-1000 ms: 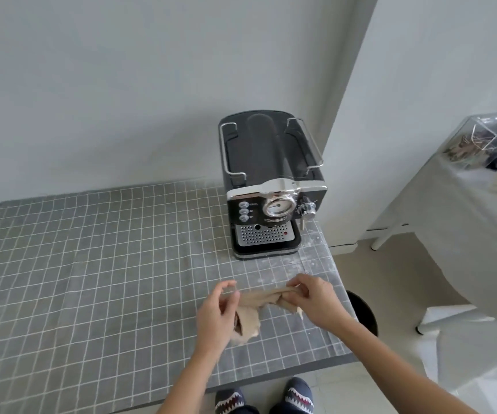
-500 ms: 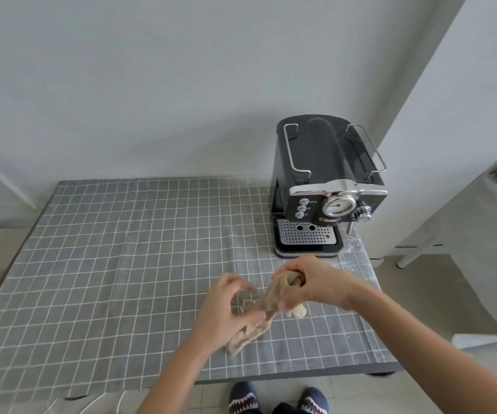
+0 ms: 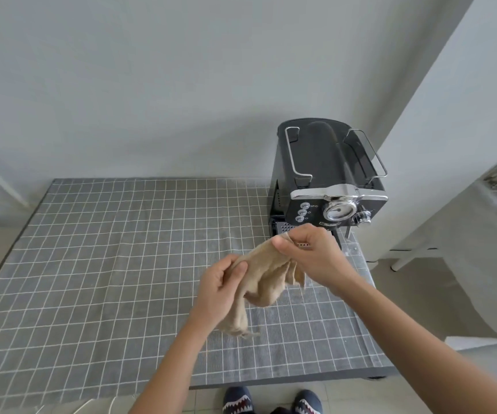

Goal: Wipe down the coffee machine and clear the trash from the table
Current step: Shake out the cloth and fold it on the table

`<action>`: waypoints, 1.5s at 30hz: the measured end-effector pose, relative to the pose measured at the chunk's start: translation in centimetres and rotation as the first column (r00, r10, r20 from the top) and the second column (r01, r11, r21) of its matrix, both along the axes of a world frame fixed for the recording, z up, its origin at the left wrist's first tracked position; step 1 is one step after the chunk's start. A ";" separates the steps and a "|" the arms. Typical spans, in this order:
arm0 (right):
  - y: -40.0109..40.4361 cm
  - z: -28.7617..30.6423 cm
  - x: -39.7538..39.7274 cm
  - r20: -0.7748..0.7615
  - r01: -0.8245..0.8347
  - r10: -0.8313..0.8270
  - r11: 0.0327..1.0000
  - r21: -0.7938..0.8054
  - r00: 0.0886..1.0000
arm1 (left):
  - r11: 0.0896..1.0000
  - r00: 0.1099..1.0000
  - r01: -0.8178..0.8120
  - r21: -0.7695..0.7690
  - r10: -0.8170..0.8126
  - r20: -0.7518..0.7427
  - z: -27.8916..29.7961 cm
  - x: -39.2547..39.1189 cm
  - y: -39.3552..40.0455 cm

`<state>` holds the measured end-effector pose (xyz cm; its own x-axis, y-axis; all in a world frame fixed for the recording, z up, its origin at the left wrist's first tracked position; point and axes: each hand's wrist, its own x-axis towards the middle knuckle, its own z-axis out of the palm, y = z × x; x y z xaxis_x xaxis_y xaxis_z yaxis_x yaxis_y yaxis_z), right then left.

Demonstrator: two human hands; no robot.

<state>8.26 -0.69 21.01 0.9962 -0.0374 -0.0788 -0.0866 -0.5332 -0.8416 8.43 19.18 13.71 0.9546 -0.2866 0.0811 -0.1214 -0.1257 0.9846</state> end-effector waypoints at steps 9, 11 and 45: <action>0.6 3.9 1.8 0.285 -0.051 0.035 0.998 0.049 0.958 | 0.916 0.975 0.206 0.345 -0.161 -0.155 -2.4 2.9 3.9; -0.7 5.2 1.9 0.308 -0.028 0.003 0.997 0.079 0.952 | 0.860 0.967 0.250 0.444 -0.196 -0.165 -3.9 3.1 5.6; -12.1 1.5 -1.0 0.009 -0.181 0.181 0.977 0.111 0.983 | 0.781 0.886 0.441 0.442 -0.303 -0.350 -7.8 2.8 -0.8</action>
<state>7.24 -12.81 22.52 0.9855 0.1527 -0.0735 0.0017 -0.4431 -0.8965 11.27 18.35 5.95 0.7311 -0.5571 -0.3939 -0.0252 -0.5990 0.8004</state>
